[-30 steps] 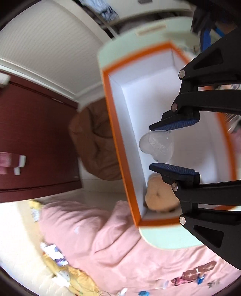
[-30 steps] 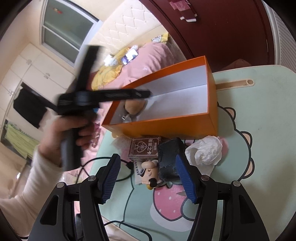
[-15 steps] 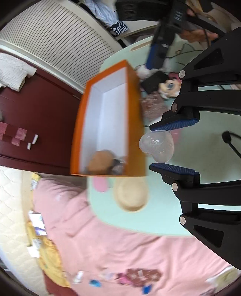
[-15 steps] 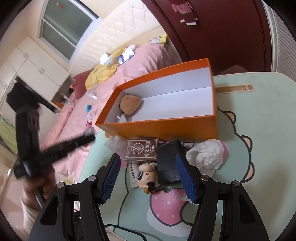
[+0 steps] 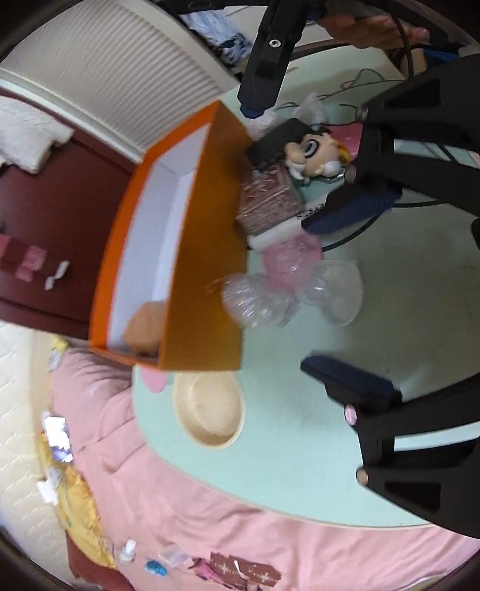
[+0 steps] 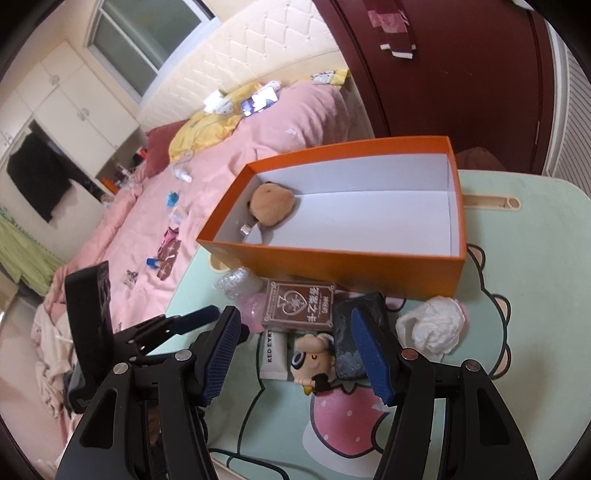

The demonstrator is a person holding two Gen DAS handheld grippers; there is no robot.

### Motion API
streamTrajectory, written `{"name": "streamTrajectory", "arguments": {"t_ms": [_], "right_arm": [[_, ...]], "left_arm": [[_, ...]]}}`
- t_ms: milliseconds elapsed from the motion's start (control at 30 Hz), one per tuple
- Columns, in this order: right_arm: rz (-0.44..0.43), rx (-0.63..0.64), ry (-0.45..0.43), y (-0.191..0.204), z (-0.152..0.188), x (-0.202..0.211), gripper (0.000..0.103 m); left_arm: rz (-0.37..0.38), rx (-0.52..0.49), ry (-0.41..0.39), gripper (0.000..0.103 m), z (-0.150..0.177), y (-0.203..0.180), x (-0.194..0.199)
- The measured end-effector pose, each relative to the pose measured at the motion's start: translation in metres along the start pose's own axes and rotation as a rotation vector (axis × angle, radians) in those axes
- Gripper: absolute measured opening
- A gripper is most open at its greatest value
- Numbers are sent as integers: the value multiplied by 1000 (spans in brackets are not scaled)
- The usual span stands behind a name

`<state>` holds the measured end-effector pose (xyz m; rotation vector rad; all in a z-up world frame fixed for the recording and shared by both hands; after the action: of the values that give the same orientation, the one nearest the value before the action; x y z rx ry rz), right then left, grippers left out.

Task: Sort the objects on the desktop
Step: 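Grasp the tan plush toy in the box with the right tool, set it on table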

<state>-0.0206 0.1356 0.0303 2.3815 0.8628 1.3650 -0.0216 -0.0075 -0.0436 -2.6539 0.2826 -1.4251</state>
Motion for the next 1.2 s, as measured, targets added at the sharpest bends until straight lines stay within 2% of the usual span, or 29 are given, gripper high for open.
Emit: {"name": "streamTrajectory", "arguments": {"t_ms": [200, 333, 367, 400, 667, 933, 967, 1033, 1067, 1133, 1200], "right_arm": [[-8, 80, 27, 21, -34, -10, 62], [-27, 118, 123, 37, -67, -34, 64], [-37, 124, 158, 41, -73, -42, 71], [-34, 126, 199, 44, -77, -52, 72], [58, 91, 385, 41, -111, -138, 72], [158, 70, 459, 22, -116, -178, 70], [174, 57, 491, 16, -111, -185, 68], [175, 66, 480, 14, -110, -189, 60], [198, 130, 475, 17, -110, -188, 45], [216, 202, 462, 24, -109, -187, 45], [197, 194, 457, 26, -108, -184, 45]], "left_arm": [[-12, 10, -112, 73, 1, 11, 9], [7, 31, -107, 73, 7, 16, 1], [7, 31, -109, 73, 7, 17, 0], [7, 31, -111, 73, 8, 17, -2], [11, 42, -120, 74, 11, 18, 0], [35, 63, -117, 75, 11, 20, 2], [38, 66, -116, 76, 10, 21, 2], [40, 73, -114, 79, 10, 22, 2], [43, 76, -116, 79, 10, 23, 2], [49, 83, -119, 79, 10, 23, 3], [50, 86, -120, 79, 10, 24, 3]]}}
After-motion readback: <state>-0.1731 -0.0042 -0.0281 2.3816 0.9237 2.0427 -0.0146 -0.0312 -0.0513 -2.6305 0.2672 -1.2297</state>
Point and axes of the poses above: each gripper's, at about its wrist camera, not at the fingertips, and x roughly against the way its jaws point, y to its left, z to its underside, the point moved 8 cm from there along -x, roughly the way its jaws point, and after that the axes turned 5 degrees about -z, right-handed, at the moved point
